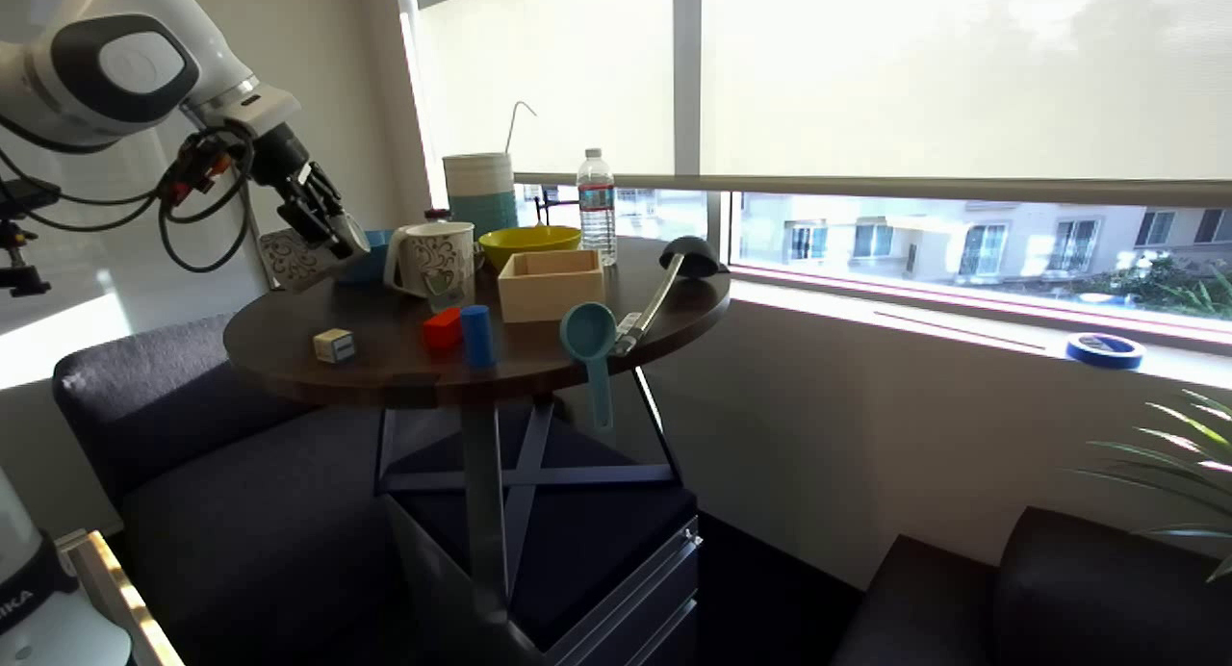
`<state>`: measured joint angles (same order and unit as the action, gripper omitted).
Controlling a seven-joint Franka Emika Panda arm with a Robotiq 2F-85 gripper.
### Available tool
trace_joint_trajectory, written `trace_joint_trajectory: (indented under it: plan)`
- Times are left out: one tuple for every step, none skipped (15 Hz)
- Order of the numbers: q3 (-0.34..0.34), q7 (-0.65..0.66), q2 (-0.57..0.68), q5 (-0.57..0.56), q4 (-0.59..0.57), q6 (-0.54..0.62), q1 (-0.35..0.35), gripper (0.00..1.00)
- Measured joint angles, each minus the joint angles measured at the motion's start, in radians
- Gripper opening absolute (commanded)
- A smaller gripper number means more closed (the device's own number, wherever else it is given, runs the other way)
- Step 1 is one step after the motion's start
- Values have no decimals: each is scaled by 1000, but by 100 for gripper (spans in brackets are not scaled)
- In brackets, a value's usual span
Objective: Put the paper cup lying on the table upside down and pick up the other paper cup and put it on top of the paper cup
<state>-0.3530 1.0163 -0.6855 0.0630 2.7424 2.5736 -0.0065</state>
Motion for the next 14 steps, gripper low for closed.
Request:
trace_joint_trajectory:
  plan:
    - [2,-22,-7,0,-1,33,8,39]
    - [7,-49,-10,0,-1,71,16,39]
    - [14,-78,-9,0,0,109,26,39]
    - [24,-111,-7,2,1,149,39,39]
    - [37,-150,-2,3,2,194,55,39]
    - [51,-188,7,6,3,239,74,39]
    - [64,-225,20,10,4,281,93,39]
    - [75,-262,39,13,5,324,112,39]
    - [86,-299,61,18,5,367,133,39]
    - [101,-338,87,28,6,401,157,39]
    - [121,-382,113,40,6,426,187,39]
    - [151,-433,138,62,6,440,228,39]
    - [196,-496,158,92,6,443,281,39]
    - [248,-564,171,125,6,442,341,39]
